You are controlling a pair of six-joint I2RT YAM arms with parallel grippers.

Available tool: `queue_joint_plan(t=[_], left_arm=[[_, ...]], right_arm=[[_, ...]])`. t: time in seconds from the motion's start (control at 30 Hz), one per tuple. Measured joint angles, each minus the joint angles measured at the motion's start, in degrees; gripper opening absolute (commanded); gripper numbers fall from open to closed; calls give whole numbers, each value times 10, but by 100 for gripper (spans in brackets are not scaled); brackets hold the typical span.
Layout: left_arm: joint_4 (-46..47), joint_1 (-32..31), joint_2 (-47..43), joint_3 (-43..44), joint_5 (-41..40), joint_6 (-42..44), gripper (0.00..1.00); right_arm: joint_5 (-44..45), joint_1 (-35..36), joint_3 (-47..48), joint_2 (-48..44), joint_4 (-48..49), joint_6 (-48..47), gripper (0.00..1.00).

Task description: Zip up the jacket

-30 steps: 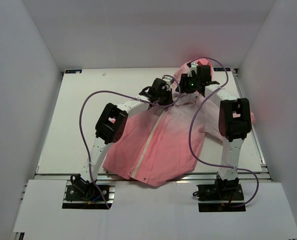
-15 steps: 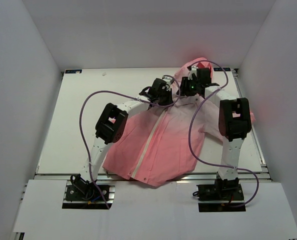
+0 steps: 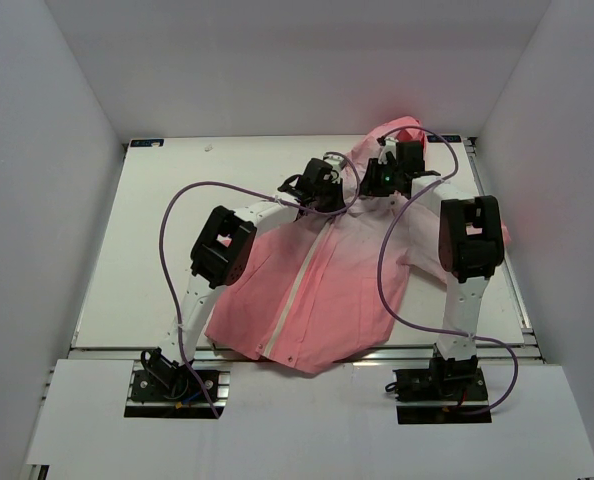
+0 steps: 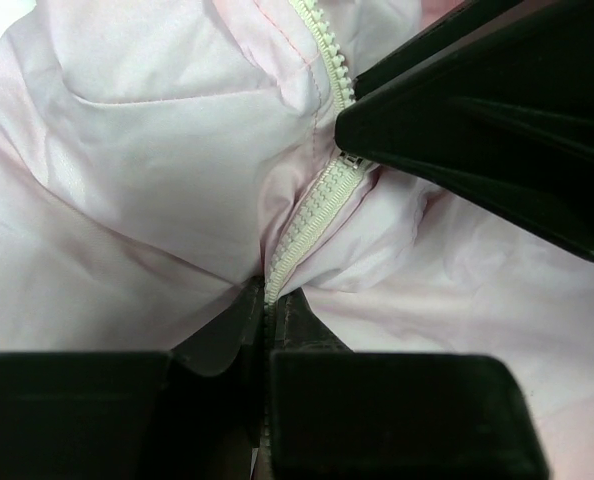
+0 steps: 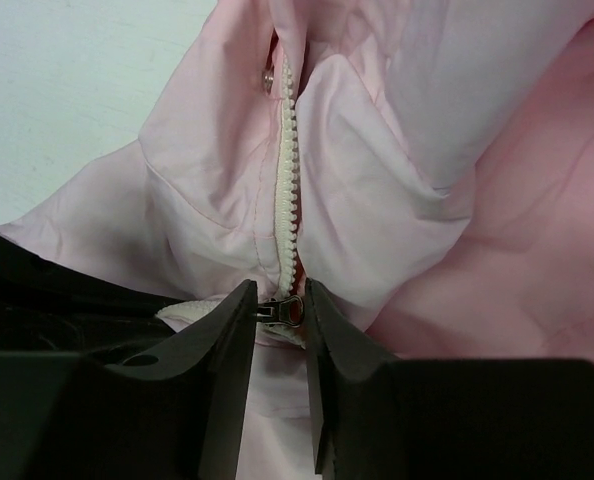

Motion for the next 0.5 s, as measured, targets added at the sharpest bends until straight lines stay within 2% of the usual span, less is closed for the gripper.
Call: queue_joint_plan(t=[0.13,0.27,0.5], left_arm=[[0,0,0,-1,0,-1,0],[2,0,0,-4,0,-2,0],[4,0,0,-5,1,-6,0]], right_arm=[[-6,-1,-18,-4,20,7,28],[-13,0,-30,-10,29,20,20],[-11,-2,-40,-16,45,32,0]])
